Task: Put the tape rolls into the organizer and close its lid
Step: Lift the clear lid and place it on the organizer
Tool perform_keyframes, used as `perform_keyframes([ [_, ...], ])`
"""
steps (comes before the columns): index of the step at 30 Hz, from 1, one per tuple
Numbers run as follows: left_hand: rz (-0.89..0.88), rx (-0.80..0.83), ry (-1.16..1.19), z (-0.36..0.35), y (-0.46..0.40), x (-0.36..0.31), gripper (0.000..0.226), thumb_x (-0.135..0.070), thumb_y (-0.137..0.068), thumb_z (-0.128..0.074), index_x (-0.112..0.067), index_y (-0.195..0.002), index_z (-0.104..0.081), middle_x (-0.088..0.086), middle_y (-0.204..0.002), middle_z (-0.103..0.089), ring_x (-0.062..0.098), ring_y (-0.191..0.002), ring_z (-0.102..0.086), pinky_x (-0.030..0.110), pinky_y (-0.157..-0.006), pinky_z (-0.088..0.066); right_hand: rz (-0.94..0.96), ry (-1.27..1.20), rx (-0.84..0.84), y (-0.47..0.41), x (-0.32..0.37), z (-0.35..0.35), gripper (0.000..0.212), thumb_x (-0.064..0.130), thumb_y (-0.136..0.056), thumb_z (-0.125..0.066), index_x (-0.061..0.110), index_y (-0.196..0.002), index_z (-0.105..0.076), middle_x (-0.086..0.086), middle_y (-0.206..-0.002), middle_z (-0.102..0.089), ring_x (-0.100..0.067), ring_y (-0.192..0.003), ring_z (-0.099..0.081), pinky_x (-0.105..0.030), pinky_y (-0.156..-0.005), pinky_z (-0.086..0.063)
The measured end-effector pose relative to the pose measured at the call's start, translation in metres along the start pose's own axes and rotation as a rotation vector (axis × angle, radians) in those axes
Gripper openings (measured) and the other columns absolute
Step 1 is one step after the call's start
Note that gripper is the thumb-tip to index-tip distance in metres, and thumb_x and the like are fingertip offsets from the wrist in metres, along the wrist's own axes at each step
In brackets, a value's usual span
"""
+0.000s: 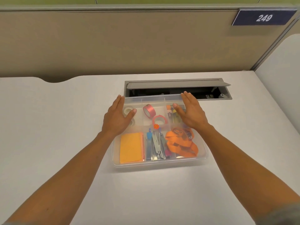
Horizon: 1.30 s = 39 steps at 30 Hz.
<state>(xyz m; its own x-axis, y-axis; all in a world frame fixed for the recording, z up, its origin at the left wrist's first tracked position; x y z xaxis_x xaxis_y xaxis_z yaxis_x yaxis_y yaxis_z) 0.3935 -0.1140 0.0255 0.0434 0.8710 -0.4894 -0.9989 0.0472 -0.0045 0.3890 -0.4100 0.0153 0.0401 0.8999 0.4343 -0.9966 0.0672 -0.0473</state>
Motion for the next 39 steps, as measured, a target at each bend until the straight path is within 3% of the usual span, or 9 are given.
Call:
perform_keyframes([
  [3, 0.003, -0.026, 0.041, 0.000, 0.001, 0.000, 0.083, -0.068, -0.082, -0.036, -0.024, -0.150, -0.018, -0.003, -0.160, -0.013, 0.026, -0.142, -0.023, 0.047, -0.109, -0.029, -0.045, -0.095, -0.041, 0.004, 0.001, 0.007, 0.071, 0.065, -0.089, -0.033, 0.023, -0.146, -0.031, 0.001, -0.156, -0.025, -0.017, -0.144, -0.018, -0.039, -0.112, -0.019],
  [6, 0.016, -0.158, 0.256, 0.013, 0.006, 0.001, 0.071, -0.059, -0.088, -0.045, -0.023, -0.147, -0.029, -0.003, -0.159, -0.015, 0.019, -0.143, -0.021, 0.036, -0.109, -0.025, -0.020, -0.275, -0.223, 0.016, 0.005, 0.025, 0.052, 0.050, -0.094, -0.045, 0.019, -0.135, -0.050, -0.003, -0.146, -0.043, -0.018, -0.137, -0.034, -0.033, -0.109, -0.023],
  [10, 0.151, -0.301, 0.481, 0.033, 0.024, 0.011, 0.057, -0.054, -0.091, -0.046, -0.021, -0.137, -0.046, 0.000, -0.150, -0.033, 0.017, -0.134, -0.036, 0.032, -0.105, -0.035, -0.105, -0.399, -0.434, 0.034, 0.001, 0.058, 0.033, 0.038, -0.095, -0.050, 0.017, -0.118, -0.063, -0.004, -0.129, -0.059, -0.017, -0.122, -0.048, -0.036, -0.105, -0.037],
  [13, 0.282, -0.325, 0.537, 0.031, 0.056, 0.020, 0.042, -0.049, -0.095, -0.041, -0.020, -0.121, -0.057, 0.002, -0.130, -0.049, 0.017, -0.110, -0.052, 0.029, -0.089, -0.040, -0.267, -0.426, -0.408, 0.059, -0.013, 0.060, 0.030, 0.040, -0.093, -0.050, 0.019, -0.111, -0.063, -0.002, -0.116, -0.065, -0.016, -0.106, -0.057, -0.034, -0.091, -0.046],
  [18, 0.470, -0.283, 0.491, 0.003, 0.115, 0.026, 0.045, -0.044, -0.099, -0.030, -0.012, -0.110, -0.059, 0.006, -0.108, -0.056, 0.021, -0.094, -0.049, 0.035, -0.083, -0.037, -0.505, -0.436, -0.301, 0.114, -0.025, 0.030, 0.040, 0.050, -0.093, -0.043, 0.015, -0.103, -0.060, -0.002, -0.084, -0.063, -0.022, -0.080, -0.057, -0.032, -0.071, -0.039],
  [21, 0.458, -0.289, 0.551, -0.003, 0.129, 0.019, 0.037, -0.043, -0.100, -0.029, -0.017, -0.098, -0.056, -0.004, -0.093, -0.057, 0.017, -0.085, -0.051, 0.029, -0.076, -0.037, -0.517, -0.447, -0.291, 0.125, -0.021, 0.023, 0.041, 0.045, -0.096, -0.037, 0.011, -0.094, -0.060, -0.005, -0.082, -0.062, -0.026, -0.079, -0.055, -0.034, -0.071, -0.040],
  [25, 0.425, -0.317, 0.546, 0.000, 0.130, 0.017, 0.034, -0.040, -0.100, -0.032, -0.019, -0.101, -0.058, -0.015, -0.078, -0.056, 0.002, -0.071, -0.052, 0.020, -0.060, -0.035, -0.450, -0.435, -0.322, 0.127, -0.015, 0.024, 0.044, 0.037, -0.100, -0.033, 0.008, -0.089, -0.064, -0.005, -0.080, -0.064, -0.025, -0.075, -0.055, -0.034, -0.066, -0.039],
  [35, 0.420, -0.293, 0.570, -0.001, 0.126, 0.019, 0.034, -0.040, -0.099, -0.033, -0.020, -0.107, -0.060, -0.013, -0.082, -0.055, 0.001, -0.074, -0.052, 0.029, -0.070, -0.036, -0.484, -0.441, -0.314, 0.132, -0.013, 0.023, 0.045, 0.039, -0.100, -0.031, 0.012, -0.091, -0.066, -0.005, -0.082, -0.065, -0.025, -0.076, -0.057, -0.033, -0.067, -0.040],
  [39, 0.454, -0.256, 0.618, 0.002, 0.126, 0.018, 0.036, -0.041, -0.099, -0.033, -0.019, -0.109, -0.061, -0.006, -0.090, -0.058, 0.020, -0.086, -0.054, 0.033, -0.077, -0.038, -0.533, -0.331, -0.260, 0.132, -0.012, 0.028, 0.046, 0.042, -0.099, -0.031, 0.012, -0.086, -0.064, -0.008, -0.083, -0.065, -0.028, -0.076, -0.056, -0.034, -0.067, -0.038],
])
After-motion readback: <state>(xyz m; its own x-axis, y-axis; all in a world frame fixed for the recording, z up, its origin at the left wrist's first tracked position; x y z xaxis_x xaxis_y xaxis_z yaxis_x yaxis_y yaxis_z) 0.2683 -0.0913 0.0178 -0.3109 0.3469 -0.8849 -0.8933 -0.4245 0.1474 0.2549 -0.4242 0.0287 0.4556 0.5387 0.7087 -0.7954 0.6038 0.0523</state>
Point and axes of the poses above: each hand's wrist, its own y-axis away from the middle knuckle, its own z-axis out of the back of the hand, x = y × z, the point moved 4 cm from there along -y, towards the middle knuckle
